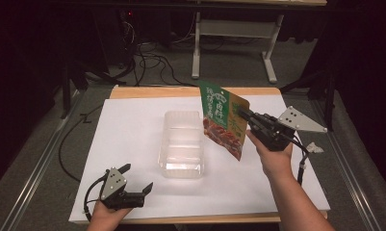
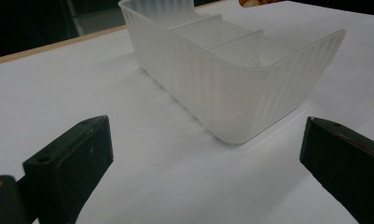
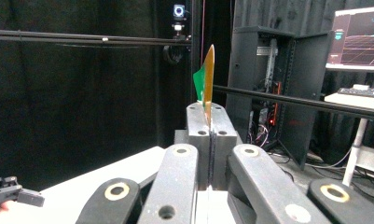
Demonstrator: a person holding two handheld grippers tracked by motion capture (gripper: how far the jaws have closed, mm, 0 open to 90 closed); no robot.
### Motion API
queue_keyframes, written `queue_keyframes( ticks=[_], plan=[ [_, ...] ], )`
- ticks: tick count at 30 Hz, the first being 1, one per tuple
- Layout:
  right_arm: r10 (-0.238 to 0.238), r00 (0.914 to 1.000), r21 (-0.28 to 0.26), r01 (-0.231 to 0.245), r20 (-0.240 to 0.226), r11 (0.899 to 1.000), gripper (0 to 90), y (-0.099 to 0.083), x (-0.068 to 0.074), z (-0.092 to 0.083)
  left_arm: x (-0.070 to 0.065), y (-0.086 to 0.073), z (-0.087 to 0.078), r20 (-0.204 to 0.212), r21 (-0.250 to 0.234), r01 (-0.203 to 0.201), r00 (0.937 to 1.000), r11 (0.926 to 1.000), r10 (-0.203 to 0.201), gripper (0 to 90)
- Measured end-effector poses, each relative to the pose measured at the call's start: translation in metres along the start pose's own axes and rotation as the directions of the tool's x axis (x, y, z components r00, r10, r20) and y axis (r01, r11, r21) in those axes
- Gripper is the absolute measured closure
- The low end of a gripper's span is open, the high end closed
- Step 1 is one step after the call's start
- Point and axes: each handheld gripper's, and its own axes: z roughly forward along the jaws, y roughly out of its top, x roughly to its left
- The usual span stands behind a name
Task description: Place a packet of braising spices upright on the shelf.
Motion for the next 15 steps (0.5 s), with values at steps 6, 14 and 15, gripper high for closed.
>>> queue_keyframes(
  ticks=[6,14,15],
  plan=[
    [0.004,1.0,0.003,-0.004,-0.002,1.0,90.0,0.001,0.001,0.005,0.0,0.0,0.0,-0.003,-0.002,0.002,1.0,1.0,-0.002,2.9],
    [0.008,0.9999,0.005,-0.008,-0.013,1.0,90.0,0.001,0.004,0.014,0.0,0.0,0.0,-0.007,0.0,0.002,1.0,1.0,-0.002,2.9],
    [0.003,0.9999,0.003,-0.003,-0.015,1.0,90.0,0.001,0.004,0.015,0.0,0.0,0.0,-0.007,0.0,0.001,1.0,1.0,-0.001,2.9]
  ],
)
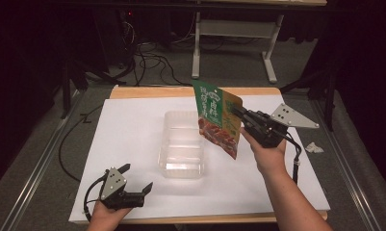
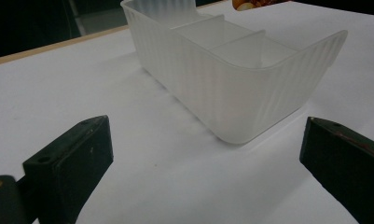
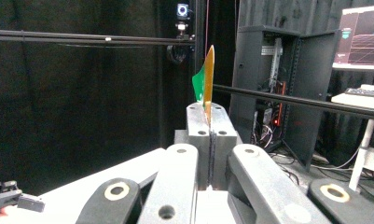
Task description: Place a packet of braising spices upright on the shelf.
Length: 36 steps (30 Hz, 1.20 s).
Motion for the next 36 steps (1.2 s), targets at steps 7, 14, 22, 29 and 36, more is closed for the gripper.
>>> queue_keyframes(
  ticks=[7,14,22,29,36],
  plan=[
    [-0.011,0.9999,0.0,0.011,-0.009,1.0,90.0,0.003,0.003,0.005,0.0,0.0,0.0,0.001,-0.001,-0.001,1.0,1.0,0.001,2.9],
    [-0.007,0.9998,-0.004,0.007,-0.02,1.0,90.0,0.004,0.006,0.014,0.0,0.0,-0.001,0.004,-0.003,0.002,1.0,1.0,-0.002,2.9],
    [-0.013,0.999,-0.004,0.013,-0.043,1.0,90.0,0.005,0.009,0.025,0.001,0.0,-0.001,-0.002,-0.009,0.009,1.0,0.9999,-0.009,2.9],
    [-0.004,0.9989,0.004,0.004,-0.047,1.0,90.0,0.003,0.009,0.035,0.001,0.0,-0.003,-0.003,-0.017,0.008,1.0,0.9998,-0.008,2.9],
    [-0.022,0.9975,0.006,0.022,-0.068,1.0,90.0,-0.001,0.011,0.05,0.002,0.0,-0.003,-0.004,-0.012,0.01,0.9999,0.9999,-0.01,2.9]
  ],
)
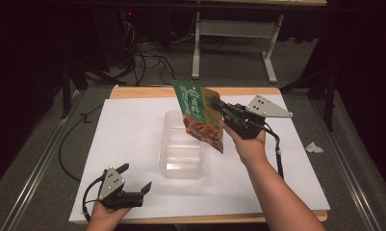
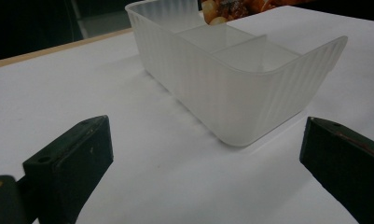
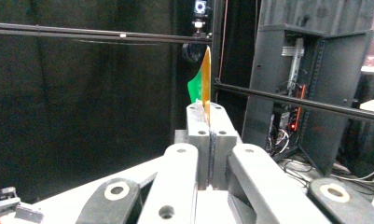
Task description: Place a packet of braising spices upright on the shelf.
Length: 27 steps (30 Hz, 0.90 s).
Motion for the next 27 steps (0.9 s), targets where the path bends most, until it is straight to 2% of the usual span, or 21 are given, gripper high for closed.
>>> queue_keyframes(
  ticks=[12,25,27],
  plan=[
    [-0.001,0.9996,0.014,0.002,-0.029,1.0,90.0,-0.01,0.008,0.033,0.0,-0.001,0.001,0.003,0.007,0.0,1.0,1.0,0.0,2.9],
    [0.001,0.9996,0.021,0.0,-0.028,1.0,90.0,-0.019,0.01,0.057,-0.001,-0.001,0.002,0.005,0.01,-0.003,1.0,0.9999,0.003,2.9],
    [0.014,0.9996,0.019,-0.014,-0.024,1.0,90.0,-0.023,0.008,0.062,-0.001,-0.001,0.002,0.005,0.009,-0.002,1.0,1.0,0.002,2.9]
  ],
)
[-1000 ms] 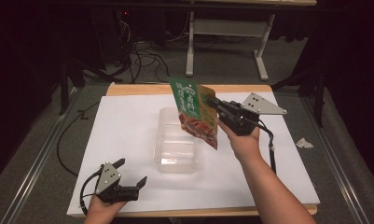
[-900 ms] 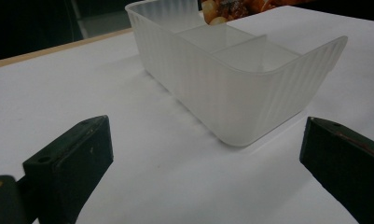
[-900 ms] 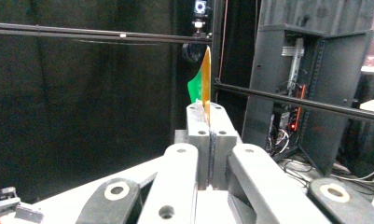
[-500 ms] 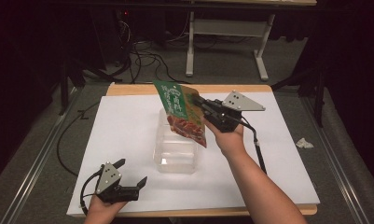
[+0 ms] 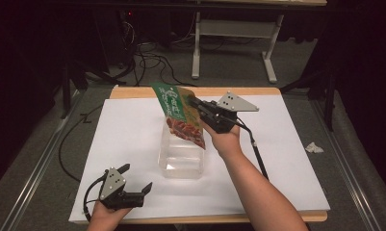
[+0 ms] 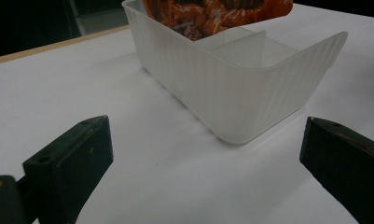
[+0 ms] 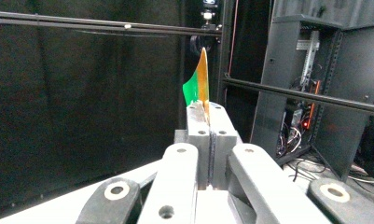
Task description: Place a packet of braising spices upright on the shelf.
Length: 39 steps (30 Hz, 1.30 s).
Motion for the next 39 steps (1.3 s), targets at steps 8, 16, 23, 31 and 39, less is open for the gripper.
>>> queue_keyframes(
  ticks=[8,16,23,31,39],
  plan=[
    [0.009,1.0,-0.002,-0.009,0.001,1.0,90.0,-0.008,-0.005,0.01,0.0,0.0,0.001,0.002,0.002,-0.001,1.0,1.0,0.001,2.9],
    [0.008,0.9999,-0.018,-0.007,0.008,1.0,90.0,-0.015,-0.006,0.013,0.001,-0.001,0.0,0.002,0.0,-0.001,1.0,1.0,0.001,2.9],
    [0.018,0.9997,-0.036,-0.018,0.016,0.999,90.0,-0.022,-0.01,0.014,0.001,0.0,0.0,0.002,0.0,-0.001,1.0,1.0,0.001,2.9],
    [0.05,0.9983,-0.049,-0.049,0.029,0.998,90.0,-0.036,-0.012,0.014,0.001,-0.001,0.001,0.002,0.005,-0.001,1.0,1.0,0.001,2.9],
    [0.05,0.9982,-0.044,-0.048,0.033,0.998,90.0,-0.045,-0.014,0.007,0.0,-0.002,0.003,0.01,0.015,-0.005,0.9999,0.9999,0.005,2.9]
  ],
)
